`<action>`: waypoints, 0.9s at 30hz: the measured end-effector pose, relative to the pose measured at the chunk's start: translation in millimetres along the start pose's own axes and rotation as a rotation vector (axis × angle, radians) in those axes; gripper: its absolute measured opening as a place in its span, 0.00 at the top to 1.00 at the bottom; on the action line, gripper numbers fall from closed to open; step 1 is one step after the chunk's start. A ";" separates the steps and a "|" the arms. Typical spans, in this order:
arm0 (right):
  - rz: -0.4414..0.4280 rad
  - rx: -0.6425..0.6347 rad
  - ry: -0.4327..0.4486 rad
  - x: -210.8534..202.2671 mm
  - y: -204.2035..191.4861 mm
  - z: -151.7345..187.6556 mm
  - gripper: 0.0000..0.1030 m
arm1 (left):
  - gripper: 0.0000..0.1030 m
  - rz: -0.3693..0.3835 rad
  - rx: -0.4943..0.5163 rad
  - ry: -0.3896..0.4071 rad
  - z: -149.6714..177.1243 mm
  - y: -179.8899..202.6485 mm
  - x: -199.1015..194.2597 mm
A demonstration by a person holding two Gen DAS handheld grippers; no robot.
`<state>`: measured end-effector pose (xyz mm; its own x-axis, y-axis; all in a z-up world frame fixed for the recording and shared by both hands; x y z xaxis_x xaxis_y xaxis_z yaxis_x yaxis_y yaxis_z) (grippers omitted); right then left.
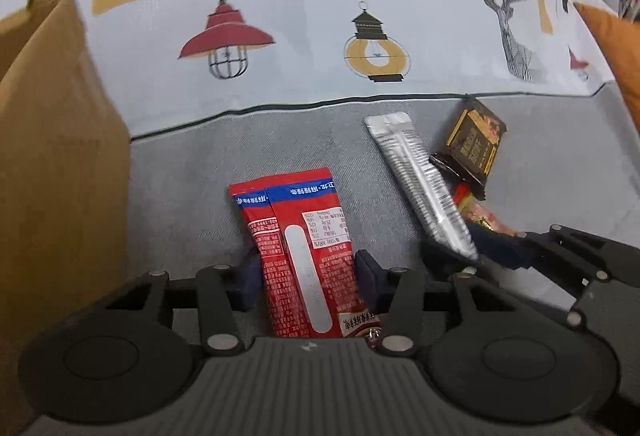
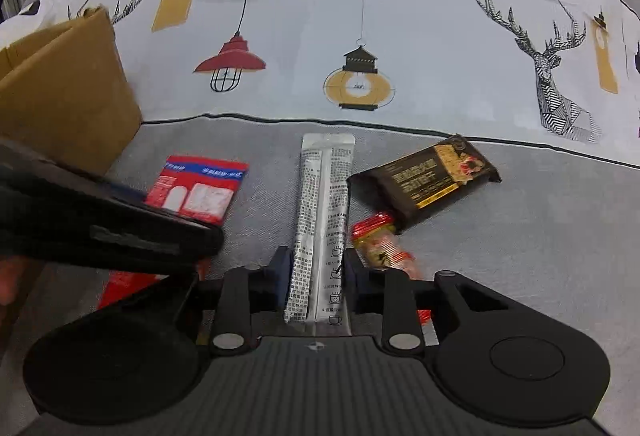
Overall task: Organize snacks
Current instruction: 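Grasp the red-and-blue sachet with the left tool while the right tool grasps the silver stick, then carry the red sachet and silver stick over the box with both tools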
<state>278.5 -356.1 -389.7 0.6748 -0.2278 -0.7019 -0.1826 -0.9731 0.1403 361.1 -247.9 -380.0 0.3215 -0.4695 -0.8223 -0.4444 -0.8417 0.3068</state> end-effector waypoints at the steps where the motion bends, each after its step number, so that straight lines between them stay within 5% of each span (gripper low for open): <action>1: 0.002 0.014 0.001 -1.0 3.5 -0.7 0.73 | 0.48 0.012 -0.010 0.002 0.1 -0.1 -2.8; 14: -0.060 0.079 0.049 -21.0 15.1 -8.2 0.76 | 0.48 0.037 -0.028 -0.001 1.0 7.5 -34.7; 27: -0.114 0.127 0.185 -129.7 0.0 -16.8 0.76 | 0.48 0.024 0.054 0.125 27.5 32.9 -158.4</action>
<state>203.0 -327.2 -286.9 0.8137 -0.1306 -0.5665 -0.1781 -0.9836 -0.0291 272.6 -193.9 -252.8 0.4100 -0.5219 -0.7480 -0.4967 -0.8156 0.2968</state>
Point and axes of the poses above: each gripper's, at about its wrist camera, not at the fingertips, and x roughly the way its jaws point, y to its right, z to its underside, the point moved 2 cm from there along x, roughly the way its jaws point, and after that the axes turned 15 degrees about z, right-handed, at the moved point
